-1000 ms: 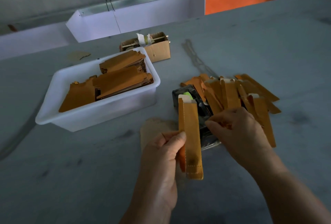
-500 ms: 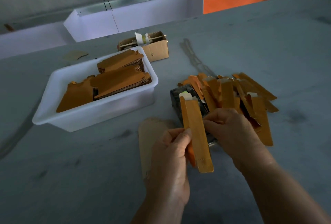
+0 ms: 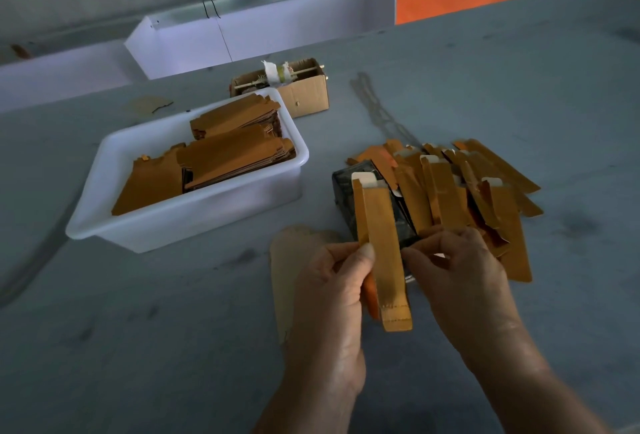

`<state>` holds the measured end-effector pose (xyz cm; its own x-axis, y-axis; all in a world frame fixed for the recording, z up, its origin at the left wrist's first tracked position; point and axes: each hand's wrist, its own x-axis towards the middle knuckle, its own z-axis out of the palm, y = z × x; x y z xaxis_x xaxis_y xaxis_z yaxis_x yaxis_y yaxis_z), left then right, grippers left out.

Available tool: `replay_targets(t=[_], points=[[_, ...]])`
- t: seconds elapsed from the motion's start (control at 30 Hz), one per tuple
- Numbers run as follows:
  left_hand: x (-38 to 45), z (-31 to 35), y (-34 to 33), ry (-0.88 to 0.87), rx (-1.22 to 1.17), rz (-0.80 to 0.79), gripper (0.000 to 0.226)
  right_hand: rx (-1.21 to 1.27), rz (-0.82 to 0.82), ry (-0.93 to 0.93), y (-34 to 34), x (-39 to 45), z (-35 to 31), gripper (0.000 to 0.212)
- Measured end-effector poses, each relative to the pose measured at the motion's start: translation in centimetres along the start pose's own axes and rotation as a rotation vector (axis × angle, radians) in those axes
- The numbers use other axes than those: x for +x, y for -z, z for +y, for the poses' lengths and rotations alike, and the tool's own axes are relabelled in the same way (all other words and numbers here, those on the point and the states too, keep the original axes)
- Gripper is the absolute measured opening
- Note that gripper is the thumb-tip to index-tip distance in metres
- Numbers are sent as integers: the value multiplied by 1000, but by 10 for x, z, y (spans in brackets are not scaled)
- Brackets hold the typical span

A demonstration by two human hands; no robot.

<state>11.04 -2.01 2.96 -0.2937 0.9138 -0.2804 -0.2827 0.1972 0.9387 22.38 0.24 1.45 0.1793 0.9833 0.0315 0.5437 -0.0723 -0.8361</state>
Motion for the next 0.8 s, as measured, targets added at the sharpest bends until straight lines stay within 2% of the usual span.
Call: replay_targets(t=[0.13, 0.3, 0.43, 0.5, 0.63, 0.8], points=[[2, 3, -5, -99, 178, -27, 7, 2, 57, 39, -4, -4, 1, 27], [7, 7, -5, -181, 407, -49, 4, -12, 106, 98, -7, -11, 2, 19], [8, 9, -9, -203, 504, -57, 7, -364, 178, 294, -4, -9, -8, 10], [8, 11, -10, -170, 499, -77, 7, -476, 156, 301, -3, -9, -12, 16], [7, 14, -10, -175, 543, -67, 7, -561, 110, 285, 1, -9, -18, 23], [9, 17, -11, -192, 617, -70, 4, -642, 52, 266, 0, -7, -22, 12]])
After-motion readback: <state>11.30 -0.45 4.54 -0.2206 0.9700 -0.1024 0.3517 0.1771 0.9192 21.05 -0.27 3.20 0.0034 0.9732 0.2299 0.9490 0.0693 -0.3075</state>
